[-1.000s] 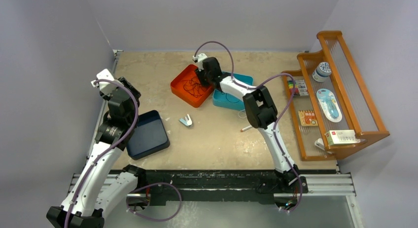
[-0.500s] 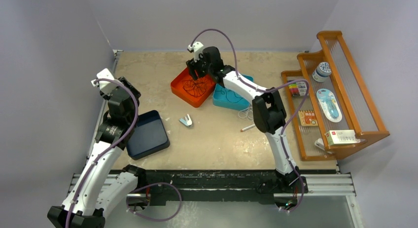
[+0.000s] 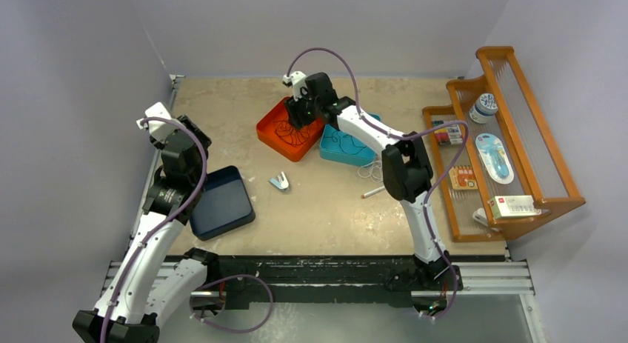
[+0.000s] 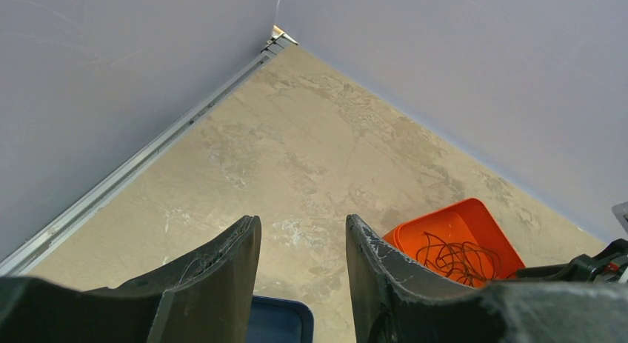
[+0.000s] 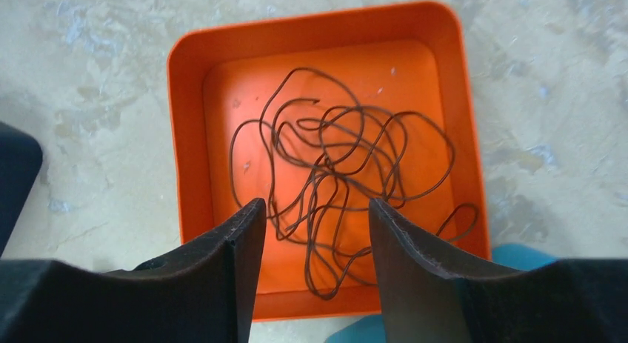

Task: Untangle the cables

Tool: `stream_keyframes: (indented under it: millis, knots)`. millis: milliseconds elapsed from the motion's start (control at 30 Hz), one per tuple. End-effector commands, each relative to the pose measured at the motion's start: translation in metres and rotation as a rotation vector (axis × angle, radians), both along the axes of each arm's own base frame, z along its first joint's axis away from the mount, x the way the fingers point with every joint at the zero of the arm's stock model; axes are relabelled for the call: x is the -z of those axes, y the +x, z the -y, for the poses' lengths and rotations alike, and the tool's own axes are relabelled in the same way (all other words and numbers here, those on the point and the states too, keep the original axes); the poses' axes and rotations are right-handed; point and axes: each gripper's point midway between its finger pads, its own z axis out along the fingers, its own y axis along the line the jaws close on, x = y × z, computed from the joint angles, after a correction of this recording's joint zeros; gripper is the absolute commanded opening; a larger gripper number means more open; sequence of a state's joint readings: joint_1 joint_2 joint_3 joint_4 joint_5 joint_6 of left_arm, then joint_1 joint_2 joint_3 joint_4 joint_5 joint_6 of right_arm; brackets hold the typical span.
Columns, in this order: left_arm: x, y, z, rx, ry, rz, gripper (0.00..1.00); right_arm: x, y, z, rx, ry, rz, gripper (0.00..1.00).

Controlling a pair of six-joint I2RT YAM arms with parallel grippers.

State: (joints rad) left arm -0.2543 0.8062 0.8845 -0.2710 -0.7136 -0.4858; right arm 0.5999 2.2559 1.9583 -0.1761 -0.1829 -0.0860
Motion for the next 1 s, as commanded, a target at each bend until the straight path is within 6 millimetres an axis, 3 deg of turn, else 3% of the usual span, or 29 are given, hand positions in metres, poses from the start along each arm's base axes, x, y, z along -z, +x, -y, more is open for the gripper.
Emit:
stream_keyframes:
  millis: [0,167,467,633,967]
  knots:
    - [-0.004,0.004,0.0,0.009,-0.001,0.02,0.46,-0.002,-0.013,-0.003,-0.039,0.012,-0.066,0.53]
    - [-0.004,0.004,0.0,0.012,-0.007,0.021,0.46,0.011,-0.017,-0.006,-0.046,0.014,-0.107,0.44]
    - [-0.003,0.004,-0.002,0.012,-0.013,0.023,0.45,0.041,-0.007,-0.006,-0.018,-0.035,-0.144,0.39]
    - [-0.002,0.005,-0.002,0.016,-0.018,0.023,0.46,0.044,0.005,-0.009,-0.002,-0.033,-0.111,0.31]
    - [-0.001,0.005,-0.004,0.015,-0.024,0.022,0.45,0.037,0.019,-0.038,-0.047,0.105,-0.052,0.11]
